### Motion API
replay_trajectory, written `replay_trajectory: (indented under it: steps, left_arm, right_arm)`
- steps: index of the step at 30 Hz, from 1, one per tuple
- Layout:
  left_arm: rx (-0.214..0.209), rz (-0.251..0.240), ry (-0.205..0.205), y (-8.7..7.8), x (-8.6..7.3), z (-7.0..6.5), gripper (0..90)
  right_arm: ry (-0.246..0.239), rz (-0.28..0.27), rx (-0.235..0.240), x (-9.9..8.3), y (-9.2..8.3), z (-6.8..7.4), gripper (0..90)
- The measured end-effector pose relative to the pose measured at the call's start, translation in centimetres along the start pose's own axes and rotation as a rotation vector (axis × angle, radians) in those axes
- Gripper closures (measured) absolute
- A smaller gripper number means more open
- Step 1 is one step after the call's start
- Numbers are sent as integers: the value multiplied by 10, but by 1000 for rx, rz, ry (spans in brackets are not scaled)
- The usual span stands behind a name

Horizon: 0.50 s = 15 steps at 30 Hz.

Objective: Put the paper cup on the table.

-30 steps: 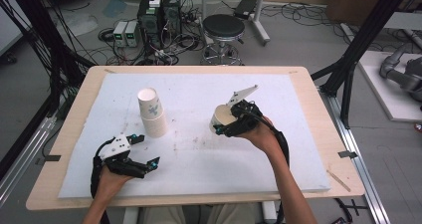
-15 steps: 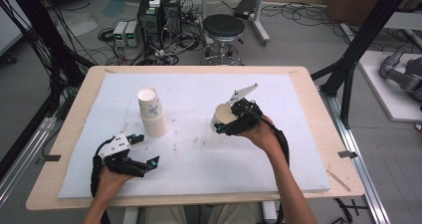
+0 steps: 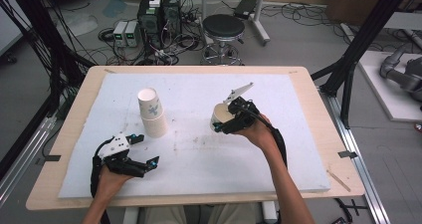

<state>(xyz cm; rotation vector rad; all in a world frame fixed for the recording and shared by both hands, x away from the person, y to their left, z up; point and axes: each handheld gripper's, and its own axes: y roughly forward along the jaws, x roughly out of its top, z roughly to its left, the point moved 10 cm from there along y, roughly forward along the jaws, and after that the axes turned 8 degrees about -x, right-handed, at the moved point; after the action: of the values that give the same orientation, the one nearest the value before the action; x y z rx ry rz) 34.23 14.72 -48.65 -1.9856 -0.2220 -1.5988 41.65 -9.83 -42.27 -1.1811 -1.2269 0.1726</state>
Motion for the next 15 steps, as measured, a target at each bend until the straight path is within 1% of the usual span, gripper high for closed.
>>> replay_trajectory:
  steps: [1,3,5,6,7,8,10,11,12,13,15]
  left_arm:
    - [-2,1,-1,0,0,0,17]
    - [-1,-2,-2,0,0,0,18]
    - [-1,-3,0,0,0,0,17]
    - [1,-3,2,0,0,-1,17]
    - [4,-5,11,-1,0,-1,18]
    - [4,-5,11,-1,0,-1,18]
    - [5,-8,9,-1,1,0,17]
    - [5,-10,6,-1,1,0,17]
    - [4,-9,4,-1,1,0,17]
    - [4,-13,-1,-1,1,0,17]
    - [6,-12,-1,-1,1,0,17]
  right_arm:
    - [-3,14,-9,2,5,-1,333]
    - [-1,18,-10,3,8,-1,333]
    - [5,35,-16,6,17,-2,333]
    - [5,35,-16,6,17,-2,333]
    - [16,49,-20,7,23,-3,333]
    - [19,54,-27,8,26,-4,333]
    - [20,60,-28,8,30,-4,333]
    - [24,70,-31,9,36,-4,333]
    - [24,70,-31,9,36,-4,333]
    - [23,87,-40,10,43,-4,333]
    - [22,94,-38,11,50,-3,333]
